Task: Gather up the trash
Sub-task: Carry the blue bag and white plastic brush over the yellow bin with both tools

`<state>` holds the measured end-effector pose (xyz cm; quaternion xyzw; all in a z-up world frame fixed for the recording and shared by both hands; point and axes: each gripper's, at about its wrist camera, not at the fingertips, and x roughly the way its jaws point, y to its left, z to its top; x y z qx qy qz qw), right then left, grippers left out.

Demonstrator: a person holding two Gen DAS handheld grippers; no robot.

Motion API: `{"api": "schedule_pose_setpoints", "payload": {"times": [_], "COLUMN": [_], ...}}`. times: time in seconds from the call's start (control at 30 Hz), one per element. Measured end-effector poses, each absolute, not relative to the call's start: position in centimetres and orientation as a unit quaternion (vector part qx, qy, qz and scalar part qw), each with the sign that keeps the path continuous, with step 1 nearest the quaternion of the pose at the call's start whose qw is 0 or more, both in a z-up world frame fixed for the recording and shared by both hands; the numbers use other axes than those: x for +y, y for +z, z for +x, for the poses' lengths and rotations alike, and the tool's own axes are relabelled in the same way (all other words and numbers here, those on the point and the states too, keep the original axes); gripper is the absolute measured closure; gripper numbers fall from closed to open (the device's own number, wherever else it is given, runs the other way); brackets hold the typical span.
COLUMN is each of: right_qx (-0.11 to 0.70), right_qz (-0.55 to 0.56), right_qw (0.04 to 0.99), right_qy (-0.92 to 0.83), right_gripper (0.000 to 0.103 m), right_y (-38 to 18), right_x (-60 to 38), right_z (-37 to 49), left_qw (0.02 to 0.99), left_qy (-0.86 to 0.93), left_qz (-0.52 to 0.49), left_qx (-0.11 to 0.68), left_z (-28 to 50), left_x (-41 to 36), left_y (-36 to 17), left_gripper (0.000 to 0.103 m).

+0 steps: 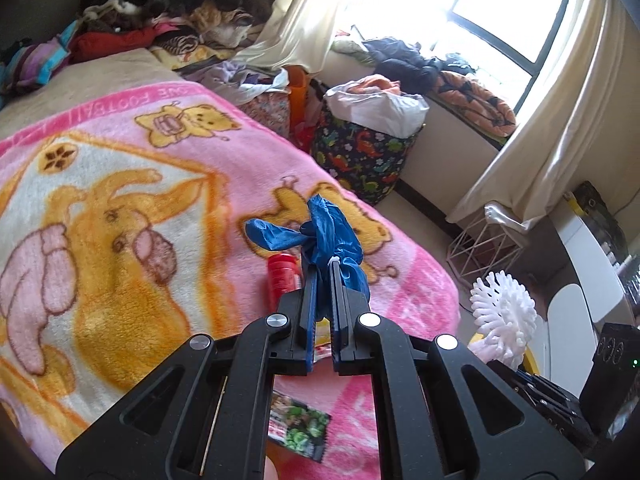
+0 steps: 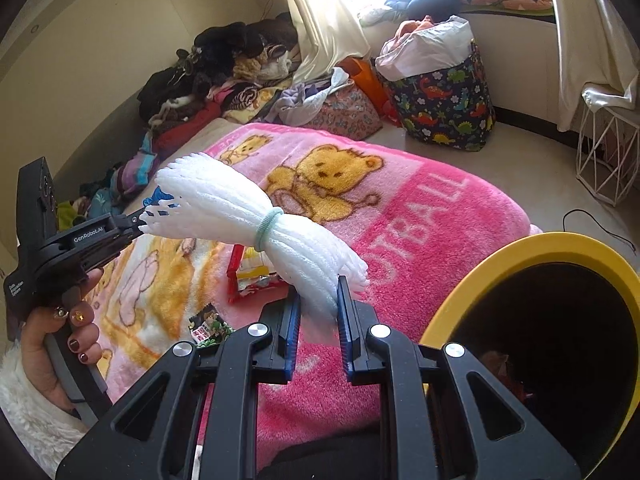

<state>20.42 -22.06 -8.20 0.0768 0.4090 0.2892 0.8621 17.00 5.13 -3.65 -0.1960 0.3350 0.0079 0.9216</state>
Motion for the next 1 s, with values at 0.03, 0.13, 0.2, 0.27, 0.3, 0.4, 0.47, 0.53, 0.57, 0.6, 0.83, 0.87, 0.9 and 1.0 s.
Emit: {"api": "schedule_pose_setpoints", "payload": {"times": [0.03,0.13,0.2,0.27,0.3,0.4,0.47,0.53,0.57,0.6,0.83,0.87,0.9,1.0], "right_qx": [0.407,0.402,0.398,0.394,0.393,0.387,0.384,0.381,0.38,0.378,0.37,0.37,0.369,0.367], "right_qz": [0.079,0.084,0.089,0.092,0.092,0.093,0.091,0.093,0.093,0.093,0.103,0.105,0.106,0.111], "right_qw": [0.863,0.866,0.868,0.871,0.872,0.877,0.881,0.884,0.885,0.887,0.894,0.894,0.895,0.897], "right_qy": [0.288,0.284,0.282,0.279,0.278,0.269,0.262,0.255,0.252,0.248,0.231,0.229,0.228,0.223], "right_gripper": [0.087,0.087,0.087,0.087,0.087,0.087,0.087,0.087,0.087,0.087,0.087,0.087,0.087,0.087], "right_y": [-8.0,-7.6,-7.3,-7.0,-6.9,-6.7,-6.5,-6.4,-6.3,-6.3,-6.1,-6.1,-6.1,-6.0], "right_x": [-22.3,-23.0,-23.5,-23.9,-24.1,-24.8,-25.3,-25.9,-26.1,-26.5,-28.6,-28.9,-29.1,-30.0], "right_z": [20.3,20.0,19.8,19.7,19.6,19.3,19.2,19.0,18.9,18.8,18.2,18.1,18.1,17.9], "left_qw": [0.922,0.924,0.926,0.927,0.928,0.93,0.931,0.932,0.933,0.933,0.934,0.934,0.935,0.935], "left_qy": [0.006,-0.001,-0.007,-0.012,-0.014,-0.024,-0.03,-0.037,-0.04,-0.043,-0.062,-0.066,-0.068,-0.075], "left_qz": [-0.196,-0.192,-0.19,-0.188,-0.187,-0.183,-0.18,-0.178,-0.176,-0.174,-0.164,-0.163,-0.161,-0.157], "left_qx": [0.334,0.33,0.327,0.324,0.322,0.317,0.315,0.313,0.312,0.312,0.31,0.31,0.31,0.309], "left_z": [16.9,16.8,16.7,16.4,16.3,16.0,15.8,15.7,15.6,15.5,15.2,15.1,15.0,14.9], "left_x": [5.0,4.4,4.0,3.6,3.4,2.6,2.0,1.5,1.2,0.9,-0.9,-1.2,-1.4,-2.2], "left_y": [-3.5,-3.1,-2.7,-2.4,-2.3,-1.7,-1.4,-1.2,-1.0,-1.0,-0.5,-0.4,-0.4,-0.2], "left_gripper": [0.101,0.101,0.101,0.101,0.101,0.101,0.101,0.101,0.101,0.101,0.101,0.101,0.101,0.101]}}
